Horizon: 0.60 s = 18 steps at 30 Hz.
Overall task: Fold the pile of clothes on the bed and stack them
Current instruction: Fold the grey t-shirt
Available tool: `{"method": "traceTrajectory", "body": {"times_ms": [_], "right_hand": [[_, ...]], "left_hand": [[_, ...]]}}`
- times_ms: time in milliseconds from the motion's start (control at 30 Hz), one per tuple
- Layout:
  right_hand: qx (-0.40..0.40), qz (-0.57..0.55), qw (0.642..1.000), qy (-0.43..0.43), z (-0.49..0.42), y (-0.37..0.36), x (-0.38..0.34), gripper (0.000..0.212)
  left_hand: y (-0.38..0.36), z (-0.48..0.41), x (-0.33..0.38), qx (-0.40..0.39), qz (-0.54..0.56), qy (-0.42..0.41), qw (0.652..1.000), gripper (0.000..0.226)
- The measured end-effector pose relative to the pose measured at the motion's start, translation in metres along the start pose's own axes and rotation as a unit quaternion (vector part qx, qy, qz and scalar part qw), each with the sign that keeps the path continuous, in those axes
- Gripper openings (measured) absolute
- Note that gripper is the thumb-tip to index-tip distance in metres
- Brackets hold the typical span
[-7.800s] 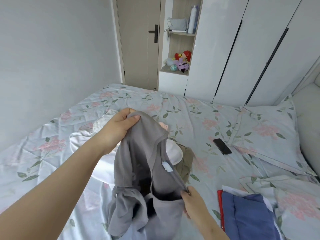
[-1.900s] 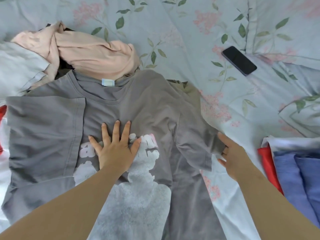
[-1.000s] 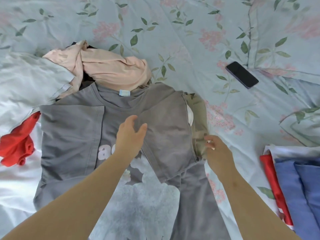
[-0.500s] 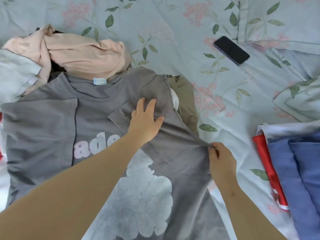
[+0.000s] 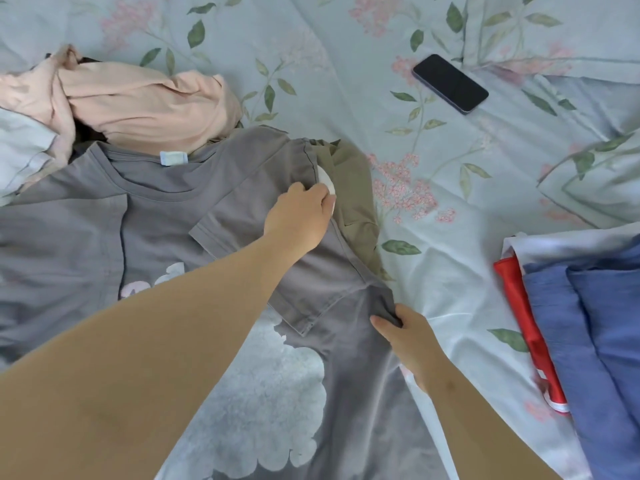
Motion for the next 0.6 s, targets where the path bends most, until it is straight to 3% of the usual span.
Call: {"method": "traceTrajectory", "body": {"times_ms": [100,233,333,400,467,600], "right_hand": [[0.001,-0.079,0.997,0.005,0.003,0.000,-0.002,0.027],[-0.019,-0.123,0.992,0.024,0.025,-0.012,-0.014,0.031],[-0.072,-0.137,0.988,0.023,0.048,-0.029,-0.024,0.024],[-0.118,-0.098,0.986,0.058,0.061,-0.043,-0.037,0.017],[-0.172,-0.052,0.979,0.100,0.077,-0.065,-0.056,0.031],[-0.248,-0.007,0.960,0.132,0.109,-0.125,-0.085,0.034]], "left_hand": [[0.012,0.003,-0.004,0.054,0.034,-0.024,0.998,0.032],[0.024,0.014,-0.016,0.060,0.136,-0.036,0.988,0.018],[0.035,0.018,-0.030,0.081,0.193,0.019,0.978,0.020],[0.047,0.022,-0.047,0.113,0.258,0.066,0.957,0.027],[0.059,0.028,-0.071,0.138,0.325,0.093,0.931,0.029],[0.080,0.039,-0.132,0.118,0.434,0.140,0.882,0.028]]}}
Point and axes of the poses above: each hand's wrist, its own z-axis away from the middle knuckle, its own y-axis out of the back of the hand, x = y × z, the point moved 3 cm from there along -z, towards the middle knuckle, and after that the axes turned 6 degrees about y, right-handed, at the moved point
